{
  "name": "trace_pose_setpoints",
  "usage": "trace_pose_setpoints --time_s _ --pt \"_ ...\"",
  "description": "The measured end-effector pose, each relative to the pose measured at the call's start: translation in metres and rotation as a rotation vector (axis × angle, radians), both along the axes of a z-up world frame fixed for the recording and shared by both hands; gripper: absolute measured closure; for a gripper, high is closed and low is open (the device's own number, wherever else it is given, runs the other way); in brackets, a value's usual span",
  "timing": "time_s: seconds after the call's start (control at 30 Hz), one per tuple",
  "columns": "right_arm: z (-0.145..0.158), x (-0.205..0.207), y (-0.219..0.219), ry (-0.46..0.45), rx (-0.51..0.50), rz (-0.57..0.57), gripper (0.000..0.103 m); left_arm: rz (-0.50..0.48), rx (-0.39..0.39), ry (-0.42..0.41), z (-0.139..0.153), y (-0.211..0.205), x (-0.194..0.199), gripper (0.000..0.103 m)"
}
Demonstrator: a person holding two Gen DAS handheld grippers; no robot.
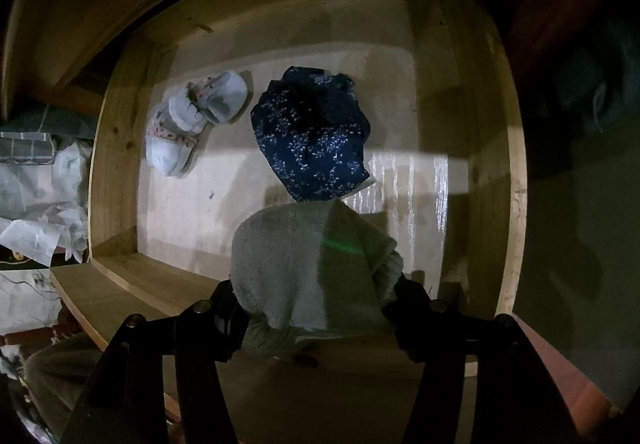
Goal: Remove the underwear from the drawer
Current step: 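Lower the red garment into the shoe box and open the left tool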
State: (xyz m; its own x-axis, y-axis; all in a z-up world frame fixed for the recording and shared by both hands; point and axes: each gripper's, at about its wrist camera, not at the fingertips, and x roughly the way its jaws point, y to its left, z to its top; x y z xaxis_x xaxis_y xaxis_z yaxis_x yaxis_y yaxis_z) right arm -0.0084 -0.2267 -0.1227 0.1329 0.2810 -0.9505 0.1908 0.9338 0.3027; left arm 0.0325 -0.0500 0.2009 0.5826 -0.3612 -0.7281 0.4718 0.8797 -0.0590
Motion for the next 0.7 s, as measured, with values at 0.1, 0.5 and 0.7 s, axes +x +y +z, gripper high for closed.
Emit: trace_pose_setpoints --time_s 0.1,0.5,0.7 --pt "-0.001 -0.001 -0.001 0.001 0.0 0.003 0.046 -0.022 -0.018 -0.04 0.022 -0.008 0.022 0.078" --pt "-0.003 0.001 0.0 0.01 0.008 0.007 0.046 -0.023 0.037 -0.053 0.023 -0.067 0.116 0.078" --pt "-0.003 0.001 0.003 0.007 0.016 0.008 0.046 -0.017 0.1 0.017 -0.011 -0.087 0.136 0.078"
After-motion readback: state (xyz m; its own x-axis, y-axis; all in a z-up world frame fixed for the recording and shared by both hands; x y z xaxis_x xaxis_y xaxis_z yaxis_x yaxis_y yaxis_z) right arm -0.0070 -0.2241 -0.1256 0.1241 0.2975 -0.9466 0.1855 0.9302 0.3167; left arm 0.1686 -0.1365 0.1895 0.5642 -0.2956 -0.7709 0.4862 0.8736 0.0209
